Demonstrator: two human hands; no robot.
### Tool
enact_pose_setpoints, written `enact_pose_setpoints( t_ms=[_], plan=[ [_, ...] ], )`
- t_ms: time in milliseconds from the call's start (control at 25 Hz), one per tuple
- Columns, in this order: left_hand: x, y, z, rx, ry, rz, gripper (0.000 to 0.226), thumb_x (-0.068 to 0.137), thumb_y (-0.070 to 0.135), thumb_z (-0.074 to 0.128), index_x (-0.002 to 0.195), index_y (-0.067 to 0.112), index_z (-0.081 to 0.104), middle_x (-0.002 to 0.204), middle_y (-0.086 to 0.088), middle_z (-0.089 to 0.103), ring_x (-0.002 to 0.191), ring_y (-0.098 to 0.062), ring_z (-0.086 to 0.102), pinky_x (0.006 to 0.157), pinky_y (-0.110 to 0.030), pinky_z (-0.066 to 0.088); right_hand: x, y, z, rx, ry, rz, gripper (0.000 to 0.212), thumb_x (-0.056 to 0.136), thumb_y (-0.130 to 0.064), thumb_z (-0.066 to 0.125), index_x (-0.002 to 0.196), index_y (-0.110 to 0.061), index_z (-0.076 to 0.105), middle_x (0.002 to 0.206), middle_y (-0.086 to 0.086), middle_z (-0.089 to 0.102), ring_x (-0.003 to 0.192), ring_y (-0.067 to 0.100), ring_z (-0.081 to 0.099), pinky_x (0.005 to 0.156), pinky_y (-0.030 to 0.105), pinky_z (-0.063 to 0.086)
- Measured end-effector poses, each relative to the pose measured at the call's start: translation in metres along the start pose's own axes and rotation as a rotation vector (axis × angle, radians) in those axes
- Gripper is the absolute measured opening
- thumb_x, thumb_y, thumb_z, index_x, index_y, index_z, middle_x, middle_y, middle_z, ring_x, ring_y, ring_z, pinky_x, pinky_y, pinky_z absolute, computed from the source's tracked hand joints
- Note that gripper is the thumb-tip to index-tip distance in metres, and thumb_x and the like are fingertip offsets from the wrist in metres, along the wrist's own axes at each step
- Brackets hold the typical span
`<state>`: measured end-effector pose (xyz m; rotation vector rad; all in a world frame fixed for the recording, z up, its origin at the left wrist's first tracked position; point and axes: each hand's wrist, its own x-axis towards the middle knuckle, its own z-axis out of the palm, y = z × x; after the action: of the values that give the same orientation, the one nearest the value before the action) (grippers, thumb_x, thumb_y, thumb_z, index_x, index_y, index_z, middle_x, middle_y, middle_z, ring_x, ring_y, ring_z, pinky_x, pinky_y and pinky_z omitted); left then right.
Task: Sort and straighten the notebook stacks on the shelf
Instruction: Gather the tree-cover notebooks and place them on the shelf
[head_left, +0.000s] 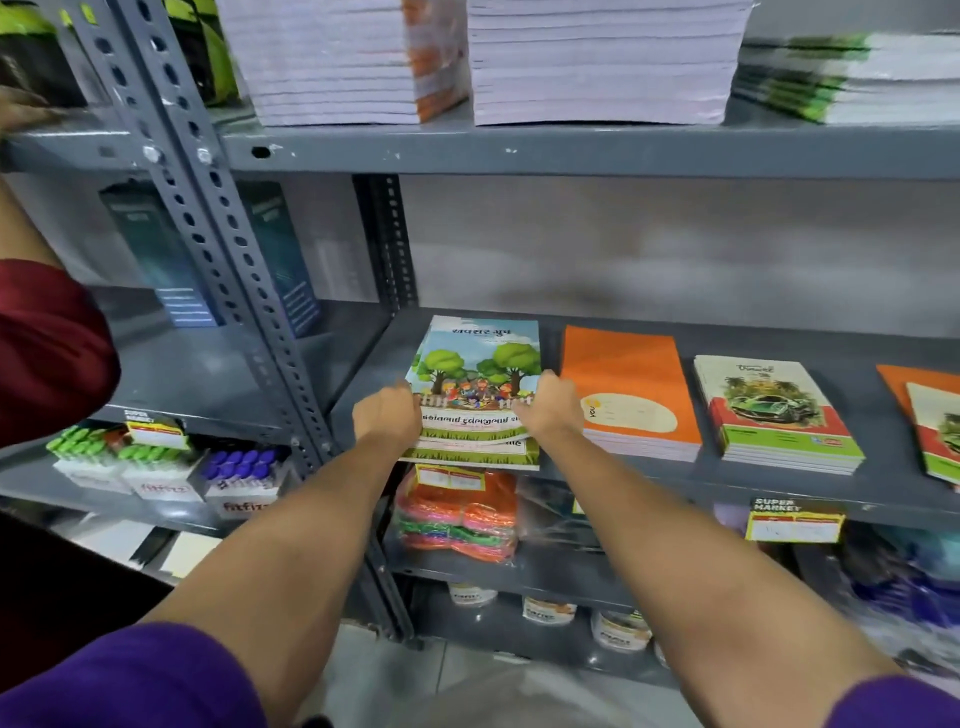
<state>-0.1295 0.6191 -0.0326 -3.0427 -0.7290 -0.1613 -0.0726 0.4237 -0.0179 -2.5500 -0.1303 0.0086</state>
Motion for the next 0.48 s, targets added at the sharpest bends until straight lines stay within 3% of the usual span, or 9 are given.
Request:
enact_pose_setpoints(
  t_ms=[200, 480],
  plan=[
    [0.004, 0.014, -0.022, 0.033, -0.008, -0.033, 0.025, 0.09, 0.031, 0.055, 0.099, 0.01, 0.065, 0.096, -0.008, 0.065, 0.087, -0.029, 0.068, 0.061, -0.03, 0.046, 0.005, 0.006, -0.021, -0.06, 0.008, -0.008, 0.036, 0.086, -0.039, 0.069, 0.1, -0.007, 0.063, 0.101, 0.011, 0.068, 0.094, 0.029, 0.065, 0.065, 0.031, 0.046],
    [0.006, 0.138, -0.061, -0.162, 0.012, 0.091, 0.024, 0.085, 0.025, 0.055, 0.102, 0.012, 0.065, 0.102, -0.01, 0.069, 0.093, -0.032, 0.068, 0.068, -0.034, 0.05, 0.034, 0.084, -0.106, 0.038, 0.172, 0.133, 0.03, 0.089, -0.03, 0.062, 0.099, -0.003, 0.07, 0.104, 0.017, 0.072, 0.099, 0.033, 0.068, 0.079, 0.034, 0.054]
  ],
)
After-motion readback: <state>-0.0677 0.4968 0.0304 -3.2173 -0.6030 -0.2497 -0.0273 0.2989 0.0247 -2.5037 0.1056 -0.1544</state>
